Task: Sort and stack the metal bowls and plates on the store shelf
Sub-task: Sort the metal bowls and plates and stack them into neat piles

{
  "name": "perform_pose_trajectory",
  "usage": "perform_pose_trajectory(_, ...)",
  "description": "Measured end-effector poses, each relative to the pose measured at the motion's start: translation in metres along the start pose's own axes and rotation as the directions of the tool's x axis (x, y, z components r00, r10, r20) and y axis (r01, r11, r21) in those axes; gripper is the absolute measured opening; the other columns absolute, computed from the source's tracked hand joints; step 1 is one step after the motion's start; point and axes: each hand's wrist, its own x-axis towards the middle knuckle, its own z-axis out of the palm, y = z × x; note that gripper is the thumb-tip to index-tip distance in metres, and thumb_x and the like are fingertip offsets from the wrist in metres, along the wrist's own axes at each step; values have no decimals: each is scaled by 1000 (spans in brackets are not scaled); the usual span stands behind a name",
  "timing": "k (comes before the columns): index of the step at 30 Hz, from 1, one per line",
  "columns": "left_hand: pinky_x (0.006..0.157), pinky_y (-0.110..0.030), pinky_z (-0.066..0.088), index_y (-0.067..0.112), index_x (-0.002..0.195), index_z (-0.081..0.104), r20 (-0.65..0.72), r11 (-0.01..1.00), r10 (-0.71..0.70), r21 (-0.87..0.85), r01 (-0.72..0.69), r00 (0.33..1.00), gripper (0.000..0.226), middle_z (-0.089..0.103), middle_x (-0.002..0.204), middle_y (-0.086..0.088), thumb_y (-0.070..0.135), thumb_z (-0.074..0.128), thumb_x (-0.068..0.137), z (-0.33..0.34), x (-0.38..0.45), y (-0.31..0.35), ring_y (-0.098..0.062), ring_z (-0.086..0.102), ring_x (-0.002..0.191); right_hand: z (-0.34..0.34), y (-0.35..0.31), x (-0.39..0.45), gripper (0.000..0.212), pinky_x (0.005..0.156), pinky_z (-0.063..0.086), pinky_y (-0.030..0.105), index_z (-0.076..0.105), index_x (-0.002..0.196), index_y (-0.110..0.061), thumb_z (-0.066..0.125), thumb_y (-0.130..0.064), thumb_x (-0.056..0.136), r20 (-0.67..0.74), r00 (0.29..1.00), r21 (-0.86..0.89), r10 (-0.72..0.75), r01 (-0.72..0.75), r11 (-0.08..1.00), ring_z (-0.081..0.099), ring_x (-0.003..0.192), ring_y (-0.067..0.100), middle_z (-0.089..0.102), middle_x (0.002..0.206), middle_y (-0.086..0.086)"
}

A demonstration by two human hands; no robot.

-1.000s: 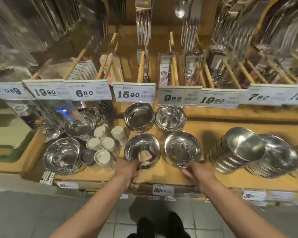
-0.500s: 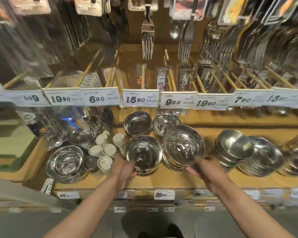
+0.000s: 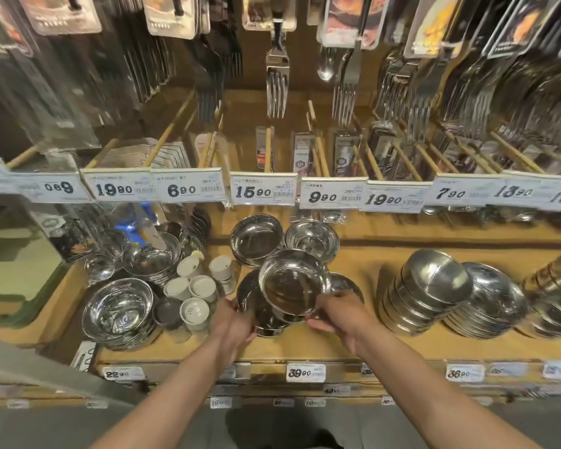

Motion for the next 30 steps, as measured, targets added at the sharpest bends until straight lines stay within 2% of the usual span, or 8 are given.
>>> perform_pose_trajectory(4,53,-21,57,15,144,36,-51,999,-22,-24,21,998,54,66,110,-7,-1,57,97,-4,7,-6,-19,71,83,18,9,10,42,47,56,21,49,132,0,65,-2,94,6,999,-48,41,-40,998,74,68,22,69,112,26)
perform_pose_trajectory(10,94,-49,57,14,144,41,-56,1000,-4,-15,3,998,47,64,131,-11,8,57,100,-7,6,-13,-26,69,105,30,21,27,57,63,64,33,35,145,-2,62,-2,95,-23,998,-72,57,-59,996,77,79,27,67,111,22)
perform_pose_trajectory(13,68,-34,61,16,152,34,-12,999,-29,-24,28,1000,54,67,125,-16,5,50,102,-9,2,-9,-15,69,78,31,24,32,49,51,56,23,41,137,-2,63,-1,94,-28,999,-96,32,-34,995,69,78,25,64,117,23)
perform_pose_trajectory(16,43,-24,44,12,149,36,40,986,-92,-132,97,995,44,64,78,-8,8,42,106,-9,0,-6,-12,49,54,31,29,35,44,59,61,28,45,129,-2,68,-4,92,-22,1000,-120,11,-14,993,72,86,27,63,119,23)
perform_pose_trajectory(22,95,-46,56,27,141,48,115,985,-45,-161,63,992,48,54,132,3,53,48,100,-7,-5,1,-34,61,116,9,36,30,42,67,64,34,51,127,-5,68,-28,96,51,998,-124,36,-29,992,73,92,27,67,119,16)
perform_pose_trajectory(25,88,-40,61,5,151,32,67,992,-122,-23,123,990,71,47,148,-16,31,68,95,-4,5,-2,-33,63,112,-24,44,34,30,56,60,33,62,116,-6,65,-30,97,-122,992,-52,23,-30,998,77,82,31,75,104,18)
perform_pose_trajectory(28,83,-32,60,-5,142,41,43,988,-155,24,154,987,51,39,152,-30,13,60,98,1,7,0,-36,60,121,-55,60,47,32,53,52,33,62,112,8,64,-19,94,-374,928,-89,2,-38,995,76,71,38,74,94,23)
perform_pose_trajectory(30,68,-30,59,-7,131,50,43,984,-170,63,167,985,36,45,148,-30,9,56,100,3,8,2,-24,66,83,-65,67,53,36,56,53,35,58,117,10,65,-15,92,-397,918,-80,22,-59,995,75,74,42,72,96,26)
